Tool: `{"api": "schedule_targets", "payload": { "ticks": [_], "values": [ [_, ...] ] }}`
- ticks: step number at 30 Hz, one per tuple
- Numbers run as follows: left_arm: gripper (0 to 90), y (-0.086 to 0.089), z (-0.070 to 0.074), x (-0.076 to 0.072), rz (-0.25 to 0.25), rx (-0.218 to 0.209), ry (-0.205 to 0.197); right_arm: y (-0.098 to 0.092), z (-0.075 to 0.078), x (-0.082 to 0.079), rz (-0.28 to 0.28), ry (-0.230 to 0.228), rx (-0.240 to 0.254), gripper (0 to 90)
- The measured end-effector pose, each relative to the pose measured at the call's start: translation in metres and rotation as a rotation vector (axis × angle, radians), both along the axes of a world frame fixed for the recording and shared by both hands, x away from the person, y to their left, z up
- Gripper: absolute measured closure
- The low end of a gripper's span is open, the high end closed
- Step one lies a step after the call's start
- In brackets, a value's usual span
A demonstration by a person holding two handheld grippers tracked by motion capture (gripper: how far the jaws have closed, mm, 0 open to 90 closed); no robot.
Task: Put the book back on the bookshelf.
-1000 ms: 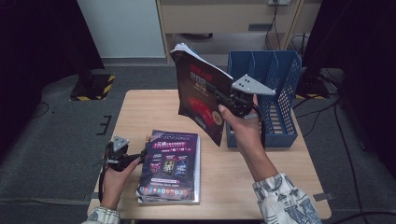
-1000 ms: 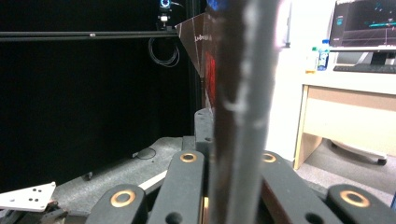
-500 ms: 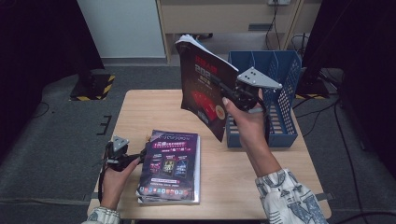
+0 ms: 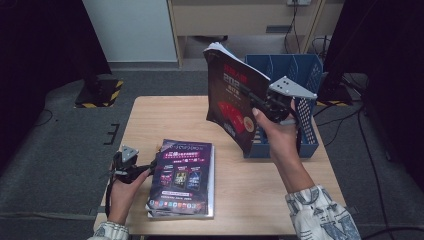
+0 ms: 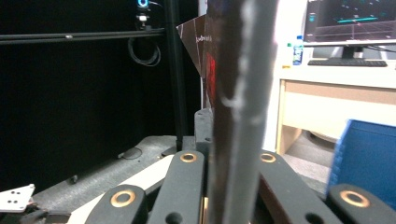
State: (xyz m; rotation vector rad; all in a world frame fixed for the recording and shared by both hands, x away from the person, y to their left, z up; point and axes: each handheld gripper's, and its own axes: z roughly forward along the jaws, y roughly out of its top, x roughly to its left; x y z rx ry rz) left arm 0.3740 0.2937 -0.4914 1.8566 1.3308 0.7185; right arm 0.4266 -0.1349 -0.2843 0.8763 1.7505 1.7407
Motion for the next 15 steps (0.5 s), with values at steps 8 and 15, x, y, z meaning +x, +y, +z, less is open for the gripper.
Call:
{"api": "schedule_targets", "payload": {
  "ticks": [8,15],
  "values": [
    [9.6,0.000,0.000,0.000,-0.002,0.001,0.001,-0.020,-0.004,0.000,-0.036,0.016,0.008,87.1],
    [9.6,0.000,0.000,0.000,-0.001,0.002,0.000,-0.040,-0.006,-0.002,-0.074,0.024,0.000,87.1]
  ]
}}
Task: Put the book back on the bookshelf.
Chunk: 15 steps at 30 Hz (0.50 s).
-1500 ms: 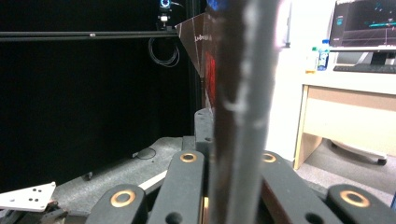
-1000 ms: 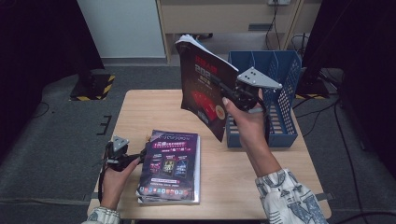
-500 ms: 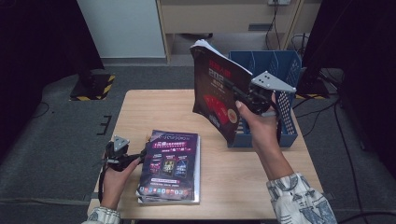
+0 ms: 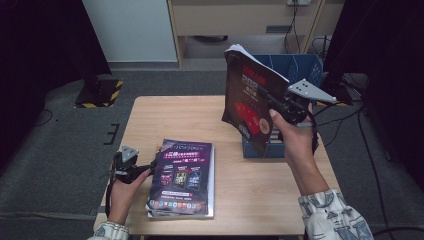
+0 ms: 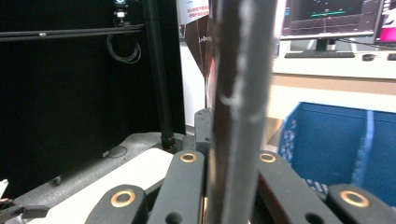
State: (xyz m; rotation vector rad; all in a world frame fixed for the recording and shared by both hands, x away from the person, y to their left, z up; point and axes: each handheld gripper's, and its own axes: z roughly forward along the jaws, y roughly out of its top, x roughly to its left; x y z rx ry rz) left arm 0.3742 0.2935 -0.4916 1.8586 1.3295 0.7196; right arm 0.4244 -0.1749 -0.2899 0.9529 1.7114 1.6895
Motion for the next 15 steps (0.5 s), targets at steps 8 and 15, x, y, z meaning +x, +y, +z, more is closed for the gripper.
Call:
{"api": "schedule_targets", "payload": {
  "ticks": [8,15],
  "values": [
    [9.6,0.000,0.000,0.000,-0.001,0.002,-0.001,-0.021,0.003,-0.004,-0.033,0.001,0.003,87.1],
    [9.5,-0.001,0.000,0.000,-0.001,0.003,-0.001,-0.036,0.003,-0.005,-0.067,0.007,0.006,87.1]
  ]
}}
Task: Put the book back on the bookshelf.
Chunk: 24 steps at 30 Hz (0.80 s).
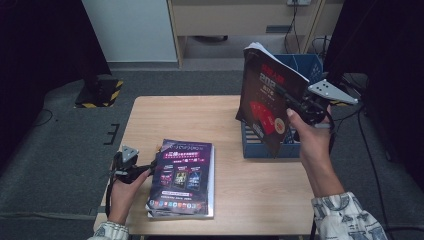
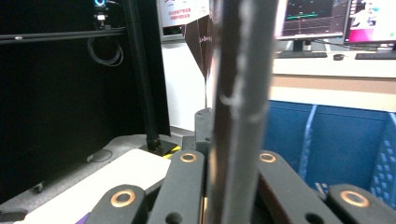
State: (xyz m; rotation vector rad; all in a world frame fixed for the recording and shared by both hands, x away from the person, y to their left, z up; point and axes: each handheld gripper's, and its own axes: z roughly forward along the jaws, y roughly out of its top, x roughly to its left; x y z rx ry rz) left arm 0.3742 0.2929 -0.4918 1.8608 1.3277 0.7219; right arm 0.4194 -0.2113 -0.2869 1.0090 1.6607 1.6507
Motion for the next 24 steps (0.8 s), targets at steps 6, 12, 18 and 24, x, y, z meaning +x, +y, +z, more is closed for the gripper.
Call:
{"api": "schedule_targets", "payload": {
  "ticks": [6,12,18,24],
  "values": [
    [9.5,0.000,0.000,0.000,-0.001,0.002,-0.001,-0.011,-0.001,0.001,-0.028,0.002,-0.011,87.1],
    [9.5,-0.001,0.000,0.000,-0.002,0.002,-0.001,-0.019,0.000,-0.001,-0.052,-0.001,-0.031,87.0],
    [9.5,-0.002,0.000,0.000,-0.004,0.006,-0.001,-0.020,-0.003,0.006,-0.080,0.014,-0.038,87.1],
    [9.5,-0.002,-0.001,0.000,-0.007,0.006,0.001,-0.014,-0.007,0.022,-0.121,0.020,-0.058,87.1]
  ]
}}
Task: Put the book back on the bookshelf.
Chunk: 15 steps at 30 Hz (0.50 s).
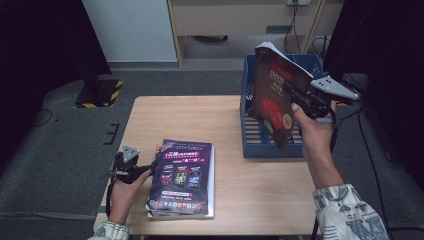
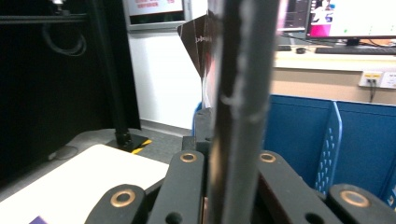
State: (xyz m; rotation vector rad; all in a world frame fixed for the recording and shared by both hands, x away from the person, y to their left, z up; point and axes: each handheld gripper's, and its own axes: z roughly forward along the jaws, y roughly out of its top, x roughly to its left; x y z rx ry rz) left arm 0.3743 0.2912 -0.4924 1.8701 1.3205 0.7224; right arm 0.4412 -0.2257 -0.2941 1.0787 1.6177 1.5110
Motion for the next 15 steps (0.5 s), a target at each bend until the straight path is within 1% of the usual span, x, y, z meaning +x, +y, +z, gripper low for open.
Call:
{"api": "schedule_targets", "payload": {
  "ticks": [4,11,12,13,15],
  "values": [
    [9.5,0.000,0.000,0.000,-0.002,0.000,-0.001,0.007,-0.002,0.013,-0.036,0.013,-0.012,87.1],
    [9.5,-0.001,0.001,-0.002,-0.005,0.001,-0.004,0.019,-0.006,0.029,-0.071,0.008,-0.026,87.0],
    [9.5,-0.001,0.000,-0.001,-0.006,0.003,-0.002,0.020,-0.007,0.031,-0.074,0.008,-0.033,87.1],
    [9.5,-0.001,0.000,-0.001,-0.007,0.002,-0.002,0.022,-0.009,0.033,-0.089,0.006,-0.046,87.1],
    [9.5,-0.002,0.000,-0.001,-0.009,0.002,-0.004,0.025,-0.011,0.038,-0.087,0.007,-0.034,87.1]
  ]
}}
